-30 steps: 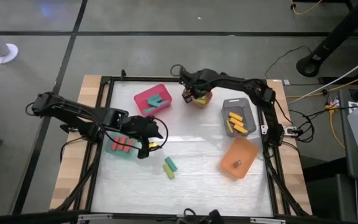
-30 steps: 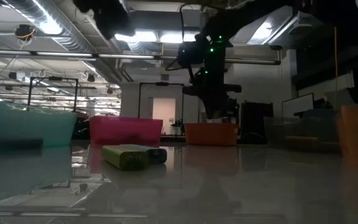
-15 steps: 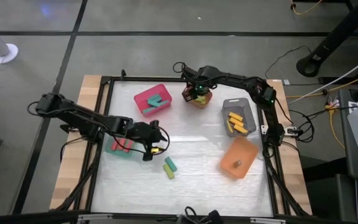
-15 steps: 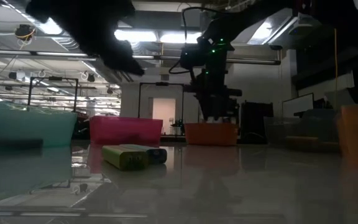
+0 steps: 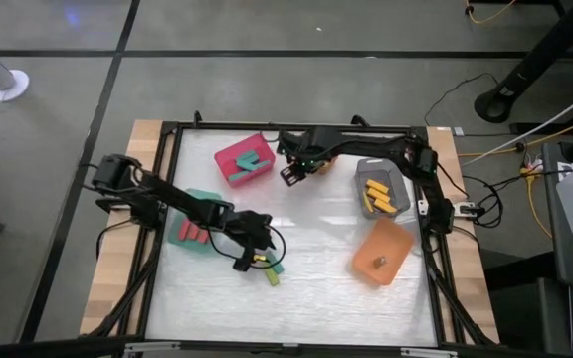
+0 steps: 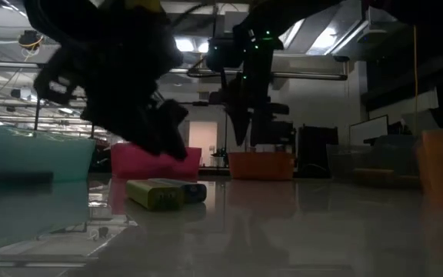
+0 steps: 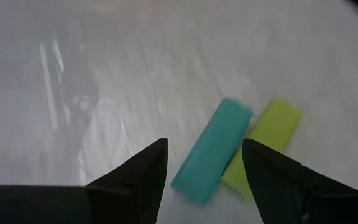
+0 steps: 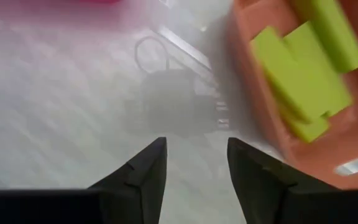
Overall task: Sort blocks
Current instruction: Put the blue block into the pink bin
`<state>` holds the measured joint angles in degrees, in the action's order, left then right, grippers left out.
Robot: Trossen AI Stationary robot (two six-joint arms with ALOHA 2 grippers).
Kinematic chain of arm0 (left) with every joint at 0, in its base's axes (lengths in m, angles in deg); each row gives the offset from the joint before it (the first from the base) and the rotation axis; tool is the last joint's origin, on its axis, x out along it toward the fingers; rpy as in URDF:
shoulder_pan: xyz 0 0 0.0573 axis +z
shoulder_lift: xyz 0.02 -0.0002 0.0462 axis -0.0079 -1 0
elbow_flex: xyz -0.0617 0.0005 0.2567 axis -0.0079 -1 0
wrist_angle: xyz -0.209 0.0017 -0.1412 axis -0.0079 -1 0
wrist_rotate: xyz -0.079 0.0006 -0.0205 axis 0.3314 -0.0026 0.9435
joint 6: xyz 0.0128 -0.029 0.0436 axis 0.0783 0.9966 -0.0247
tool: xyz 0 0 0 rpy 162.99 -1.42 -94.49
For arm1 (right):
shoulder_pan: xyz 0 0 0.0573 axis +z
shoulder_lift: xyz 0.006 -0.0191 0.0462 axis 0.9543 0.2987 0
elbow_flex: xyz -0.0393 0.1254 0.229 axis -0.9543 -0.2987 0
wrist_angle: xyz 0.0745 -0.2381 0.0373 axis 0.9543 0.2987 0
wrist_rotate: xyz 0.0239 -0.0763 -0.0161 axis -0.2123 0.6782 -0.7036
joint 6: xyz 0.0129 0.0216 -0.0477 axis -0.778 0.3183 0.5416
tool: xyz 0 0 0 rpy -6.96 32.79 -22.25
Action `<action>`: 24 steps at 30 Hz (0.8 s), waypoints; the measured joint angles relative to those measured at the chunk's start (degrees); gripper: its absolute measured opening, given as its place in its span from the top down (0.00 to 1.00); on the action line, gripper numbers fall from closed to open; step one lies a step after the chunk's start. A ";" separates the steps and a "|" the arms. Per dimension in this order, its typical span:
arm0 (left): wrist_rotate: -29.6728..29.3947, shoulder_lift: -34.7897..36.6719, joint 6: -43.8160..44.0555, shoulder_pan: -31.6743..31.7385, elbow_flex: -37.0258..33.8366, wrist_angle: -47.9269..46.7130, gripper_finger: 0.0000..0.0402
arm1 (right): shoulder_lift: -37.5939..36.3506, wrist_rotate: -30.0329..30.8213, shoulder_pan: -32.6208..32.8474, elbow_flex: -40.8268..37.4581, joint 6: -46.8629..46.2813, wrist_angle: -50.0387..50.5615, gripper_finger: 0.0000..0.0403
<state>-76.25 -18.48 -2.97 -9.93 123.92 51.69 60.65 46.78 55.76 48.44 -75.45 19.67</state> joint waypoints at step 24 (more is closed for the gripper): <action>3.44 -5.53 -0.15 0.04 0.16 1.20 0.52 | -2.61 0.02 19.83 0.00 -19.89 8.24 0.58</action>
<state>-72.81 -24.01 -3.12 -9.90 124.08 52.88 58.05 46.81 75.59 48.44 -95.34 27.91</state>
